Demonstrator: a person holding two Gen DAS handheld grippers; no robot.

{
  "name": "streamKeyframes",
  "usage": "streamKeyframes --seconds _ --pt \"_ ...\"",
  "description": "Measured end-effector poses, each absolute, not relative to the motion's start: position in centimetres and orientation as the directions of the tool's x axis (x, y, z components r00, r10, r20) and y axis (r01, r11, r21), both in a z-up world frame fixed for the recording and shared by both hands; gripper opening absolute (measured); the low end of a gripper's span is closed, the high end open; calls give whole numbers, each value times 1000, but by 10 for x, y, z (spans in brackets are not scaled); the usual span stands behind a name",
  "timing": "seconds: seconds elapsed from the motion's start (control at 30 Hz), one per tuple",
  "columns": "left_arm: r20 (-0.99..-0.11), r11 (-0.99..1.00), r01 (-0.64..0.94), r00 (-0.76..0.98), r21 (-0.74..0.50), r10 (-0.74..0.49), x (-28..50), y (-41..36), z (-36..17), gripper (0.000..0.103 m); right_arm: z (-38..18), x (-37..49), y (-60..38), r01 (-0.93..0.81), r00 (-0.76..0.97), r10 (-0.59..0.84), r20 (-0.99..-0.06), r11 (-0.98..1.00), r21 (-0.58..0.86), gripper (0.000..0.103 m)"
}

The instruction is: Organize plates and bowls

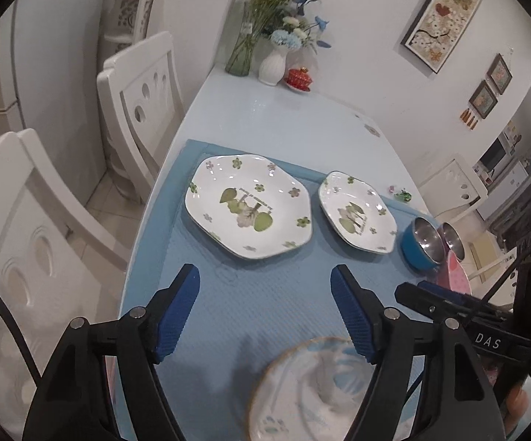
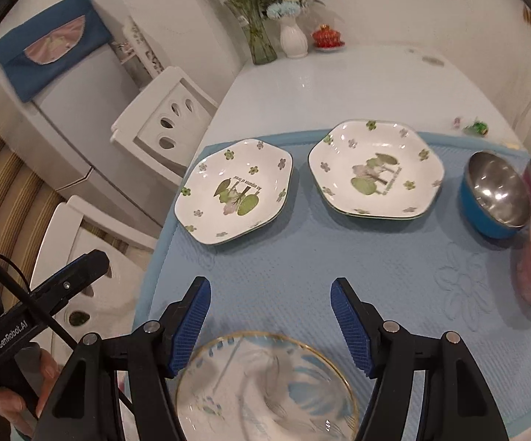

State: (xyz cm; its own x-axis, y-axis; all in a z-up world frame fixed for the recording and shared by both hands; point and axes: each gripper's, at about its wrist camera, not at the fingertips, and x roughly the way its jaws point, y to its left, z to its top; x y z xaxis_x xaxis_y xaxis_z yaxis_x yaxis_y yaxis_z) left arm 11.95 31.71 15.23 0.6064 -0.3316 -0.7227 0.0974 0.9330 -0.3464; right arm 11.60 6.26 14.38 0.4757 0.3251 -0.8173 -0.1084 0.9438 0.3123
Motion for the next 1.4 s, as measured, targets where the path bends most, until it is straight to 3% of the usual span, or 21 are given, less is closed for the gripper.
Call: streamKeyframes --seconds 0.2,0.5,0.67,0.93,1.4 --pt "-748 935 105 573 -339 -336 197 336 127 72 107 167 73 -18 410 346 -844 928 372 66" --pt "-804 925 113 464 -363 -372 296 341 66 72 66 222 84 42 358 302 -883 940 339 66" --pt "-812 929 113 456 -353 -364 328 342 49 72 50 239 91 39 337 296 -894 944 327 54" --pt "-805 909 152 424 -388 -415 352 340 31 70 33 258 110 -23 313 267 -911 962 273 28" --pt "-794 891 244 407 -383 -453 328 323 32 70 25 276 116 -160 342 254 -905 964 210 28"
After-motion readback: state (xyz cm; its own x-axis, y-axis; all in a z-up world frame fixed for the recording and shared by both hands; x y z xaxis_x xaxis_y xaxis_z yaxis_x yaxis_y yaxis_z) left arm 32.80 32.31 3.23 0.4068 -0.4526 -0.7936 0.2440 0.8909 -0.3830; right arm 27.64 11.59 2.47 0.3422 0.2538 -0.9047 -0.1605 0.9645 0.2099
